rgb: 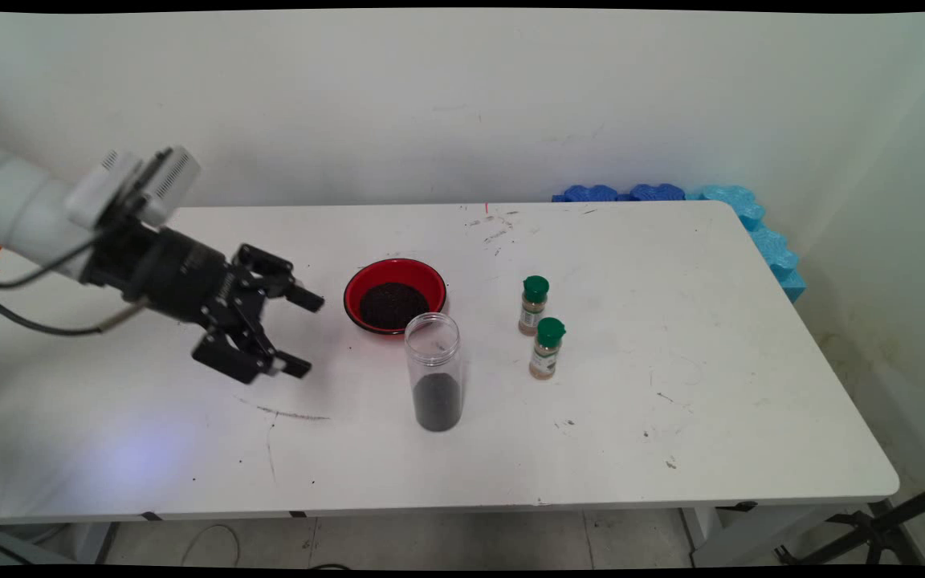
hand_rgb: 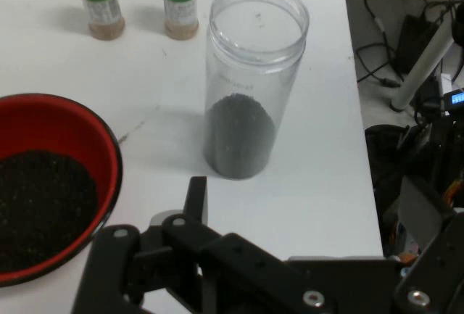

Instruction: Pick up the black seasoning powder from the table

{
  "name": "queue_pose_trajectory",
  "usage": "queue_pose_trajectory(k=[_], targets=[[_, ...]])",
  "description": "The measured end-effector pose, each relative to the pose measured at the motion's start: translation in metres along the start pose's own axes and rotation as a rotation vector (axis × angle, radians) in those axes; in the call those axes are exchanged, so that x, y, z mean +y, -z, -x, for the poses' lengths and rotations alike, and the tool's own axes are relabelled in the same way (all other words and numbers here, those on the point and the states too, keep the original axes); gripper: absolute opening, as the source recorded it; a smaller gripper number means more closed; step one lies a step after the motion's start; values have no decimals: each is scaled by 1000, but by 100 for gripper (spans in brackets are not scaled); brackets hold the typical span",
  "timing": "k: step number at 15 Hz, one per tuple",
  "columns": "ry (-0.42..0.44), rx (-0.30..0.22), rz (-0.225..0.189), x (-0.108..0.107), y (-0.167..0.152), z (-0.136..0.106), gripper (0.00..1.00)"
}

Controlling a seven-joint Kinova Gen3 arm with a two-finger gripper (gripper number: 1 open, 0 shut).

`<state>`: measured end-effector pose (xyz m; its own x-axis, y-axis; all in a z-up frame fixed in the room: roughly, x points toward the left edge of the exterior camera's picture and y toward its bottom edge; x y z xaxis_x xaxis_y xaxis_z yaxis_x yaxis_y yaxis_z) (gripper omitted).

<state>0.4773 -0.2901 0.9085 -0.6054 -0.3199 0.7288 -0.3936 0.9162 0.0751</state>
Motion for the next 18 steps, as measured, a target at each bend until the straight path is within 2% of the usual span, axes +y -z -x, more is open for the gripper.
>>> queue_pose_trajectory(k=[7,11,18], targets=[[10,9,-9,4,-53,17,100],[18,32,-23,0,-83,15,100],[27,53,-24,-6,-120,10,100]])
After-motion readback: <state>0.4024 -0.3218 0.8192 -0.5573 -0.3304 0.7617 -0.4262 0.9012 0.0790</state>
